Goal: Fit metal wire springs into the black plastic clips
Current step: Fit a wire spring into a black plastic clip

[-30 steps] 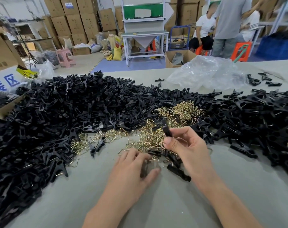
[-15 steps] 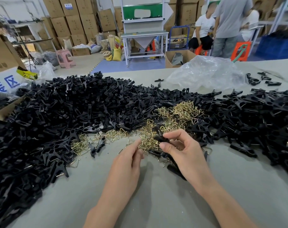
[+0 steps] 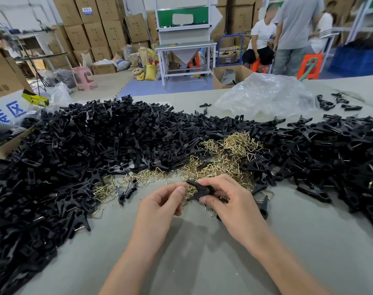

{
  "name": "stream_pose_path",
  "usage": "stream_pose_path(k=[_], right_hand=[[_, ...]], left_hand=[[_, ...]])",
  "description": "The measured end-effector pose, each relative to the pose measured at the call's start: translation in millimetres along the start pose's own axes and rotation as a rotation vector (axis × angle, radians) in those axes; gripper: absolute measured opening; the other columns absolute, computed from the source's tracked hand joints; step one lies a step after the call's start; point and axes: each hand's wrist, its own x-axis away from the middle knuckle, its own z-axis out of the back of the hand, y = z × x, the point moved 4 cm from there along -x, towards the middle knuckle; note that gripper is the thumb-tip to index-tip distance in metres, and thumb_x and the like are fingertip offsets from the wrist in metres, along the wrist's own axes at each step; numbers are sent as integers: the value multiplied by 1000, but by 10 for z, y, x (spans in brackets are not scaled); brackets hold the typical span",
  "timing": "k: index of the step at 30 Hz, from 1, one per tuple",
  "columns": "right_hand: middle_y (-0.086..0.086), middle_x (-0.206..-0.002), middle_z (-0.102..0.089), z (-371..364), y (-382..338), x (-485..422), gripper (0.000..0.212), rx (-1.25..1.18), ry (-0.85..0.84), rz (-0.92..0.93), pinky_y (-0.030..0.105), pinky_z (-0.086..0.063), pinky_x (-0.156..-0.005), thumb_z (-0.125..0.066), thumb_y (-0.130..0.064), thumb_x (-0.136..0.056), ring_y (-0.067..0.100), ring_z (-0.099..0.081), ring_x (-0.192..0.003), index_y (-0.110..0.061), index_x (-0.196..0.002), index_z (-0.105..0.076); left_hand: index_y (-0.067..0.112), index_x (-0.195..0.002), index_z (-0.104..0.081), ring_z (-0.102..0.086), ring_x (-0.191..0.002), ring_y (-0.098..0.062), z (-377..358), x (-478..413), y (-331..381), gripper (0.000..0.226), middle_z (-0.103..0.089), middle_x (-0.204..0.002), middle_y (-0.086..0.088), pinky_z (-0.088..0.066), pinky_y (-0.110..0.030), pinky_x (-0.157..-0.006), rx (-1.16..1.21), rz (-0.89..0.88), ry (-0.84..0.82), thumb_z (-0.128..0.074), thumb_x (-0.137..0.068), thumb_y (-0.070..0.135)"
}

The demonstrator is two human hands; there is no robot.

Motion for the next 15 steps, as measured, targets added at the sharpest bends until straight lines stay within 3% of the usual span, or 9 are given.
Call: stream_pose_path(k=[5,12,15], right_hand=[[-19,-105,-62,-35,11,-1,37,29,-32,35,30,-58,-81,-77,-13,-88,13,-67,-93,-41,-111,-71],[-20,-105,-60,-39,10,-2,35,79,-39,58,26,-56,-80,-77,-13,-88,11,-64,-94,-38,-111,-72],[-20,-105,-59,-35,8,0,34,107,-42,56,17,-50,-80,-77,-13,-87,9,-62,-94,-35,-112,-73]], left_hand=[[31,-92,-80,-54,-59,-5,-11,5,-18,14,-62,-61,5,-46,-14,-60,-45,9,19,-69,-92,22],[23,-86,-80,-52,-57,-5,2,2,-10,11,-61,-60,4,-44,-15,-58,-75,5,48,-71,-91,22],[21,-87,-79,-51,-56,-5,16,2,-8,10,-60,-59,6,-42,-14,-57,-125,-12,49,-71,-91,24]])
